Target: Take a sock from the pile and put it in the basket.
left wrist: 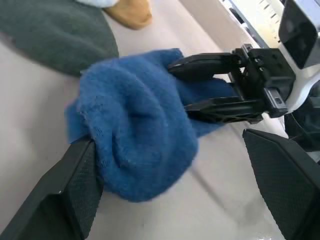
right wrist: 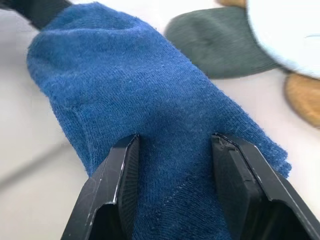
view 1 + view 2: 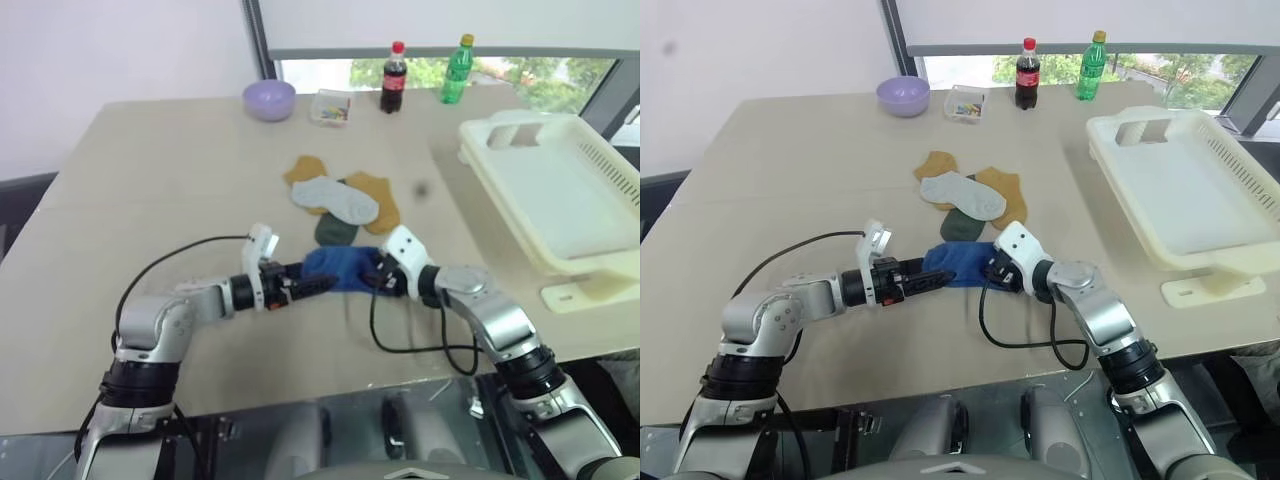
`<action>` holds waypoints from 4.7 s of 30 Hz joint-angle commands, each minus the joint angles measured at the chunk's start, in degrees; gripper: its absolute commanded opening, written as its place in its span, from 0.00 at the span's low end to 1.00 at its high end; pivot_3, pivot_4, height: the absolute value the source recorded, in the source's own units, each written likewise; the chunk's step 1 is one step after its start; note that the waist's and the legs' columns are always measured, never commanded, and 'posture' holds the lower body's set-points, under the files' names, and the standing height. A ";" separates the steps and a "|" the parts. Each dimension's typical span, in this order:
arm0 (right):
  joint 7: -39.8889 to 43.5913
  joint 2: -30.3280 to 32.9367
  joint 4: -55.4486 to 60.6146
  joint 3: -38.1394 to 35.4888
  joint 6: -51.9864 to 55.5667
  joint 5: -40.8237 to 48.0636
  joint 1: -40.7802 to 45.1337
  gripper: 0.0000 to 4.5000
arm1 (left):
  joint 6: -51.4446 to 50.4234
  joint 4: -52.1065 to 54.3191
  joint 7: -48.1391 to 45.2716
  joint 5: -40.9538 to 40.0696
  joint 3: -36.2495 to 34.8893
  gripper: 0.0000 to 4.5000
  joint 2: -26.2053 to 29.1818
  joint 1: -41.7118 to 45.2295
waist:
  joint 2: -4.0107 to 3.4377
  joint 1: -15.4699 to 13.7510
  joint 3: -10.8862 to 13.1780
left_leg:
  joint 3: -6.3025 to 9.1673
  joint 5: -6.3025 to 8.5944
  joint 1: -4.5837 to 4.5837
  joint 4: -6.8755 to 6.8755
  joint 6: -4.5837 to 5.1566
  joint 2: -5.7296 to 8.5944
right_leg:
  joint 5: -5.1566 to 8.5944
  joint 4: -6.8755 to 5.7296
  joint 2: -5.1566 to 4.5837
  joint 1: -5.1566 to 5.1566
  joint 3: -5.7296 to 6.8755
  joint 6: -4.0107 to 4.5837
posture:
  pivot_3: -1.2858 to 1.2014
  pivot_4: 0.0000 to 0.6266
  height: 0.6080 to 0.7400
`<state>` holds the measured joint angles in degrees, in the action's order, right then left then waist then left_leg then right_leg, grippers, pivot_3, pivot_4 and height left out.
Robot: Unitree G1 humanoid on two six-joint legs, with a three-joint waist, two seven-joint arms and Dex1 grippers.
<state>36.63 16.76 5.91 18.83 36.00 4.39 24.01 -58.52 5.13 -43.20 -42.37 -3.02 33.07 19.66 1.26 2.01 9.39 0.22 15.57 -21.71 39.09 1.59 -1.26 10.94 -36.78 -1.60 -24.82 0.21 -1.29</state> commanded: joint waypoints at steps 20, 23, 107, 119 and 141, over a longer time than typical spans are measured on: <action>-0.61 1.15 1.17 1.35 -1.30 -1.44 -2.19 0.52 | -18.32 -7.90 5.17 -2.46 -1.29 0.99 -6.00 6.52 | -0.20 0.10 -0.15 | 0.04 0.00 0.09 -0.02 0.01 0.09 | 0.00 0.01 -0.19 0.09 0.03 -0.02 | 0.52 0.24 0.97; -0.55 1.23 1.04 1.40 -1.42 -1.52 -2.12 0.52 | -28.48 -11.70 7.59 -8.44 -10.91 0.99 -11.51 10.09 | -0.18 0.07 -0.14 | 0.03 0.00 -0.01 -0.08 0.00 0.13 | 0.00 0.13 -0.21 0.08 0.02 -0.05 | 0.52 0.24 0.97; 0.49 10.04 41.34 -14.45 28.13 20.92 -11.74 0.52 | -24.39 -21.28 26.33 -28.64 -18.29 0.99 -28.81 19.08 | 0.38 -1.54 0.29 | 0.36 -0.18 -1.02 -0.66 -0.29 0.84 | -0.31 0.76 -0.67 -0.63 0.23 -0.05 | 0.52 0.24 0.97; -8.56 5.71 42.61 -31.11 35.59 29.70 -13.00 0.52 | -22.76 -21.23 20.65 -22.16 -11.31 0.99 -28.87 16.17 | 0.37 -1.26 0.28 | 0.30 -0.17 -0.97 -0.65 -0.25 0.84 | -0.30 0.67 -0.63 -0.63 0.16 -0.06 | 0.52 0.24 0.97; -20.58 -6.84 22.79 -24.64 31.37 26.44 -17.37 0.80 | -19.45 -21.75 16.77 -18.48 -11.94 1.00 -28.92 16.66 | 0.41 -1.32 0.23 | 0.23 -0.18 -0.87 -0.38 -0.24 0.84 | -0.27 0.26 -0.62 -0.63 0.08 -0.09 | 0.52 0.24 0.97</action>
<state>15.78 10.79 30.21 -6.58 65.85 28.97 8.03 -78.68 -16.79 -25.35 -60.63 -14.28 4.28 35.85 1.67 0.68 9.63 0.46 15.39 -22.57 38.73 1.35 -0.43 10.71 -36.54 -2.21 -25.45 0.29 -1.46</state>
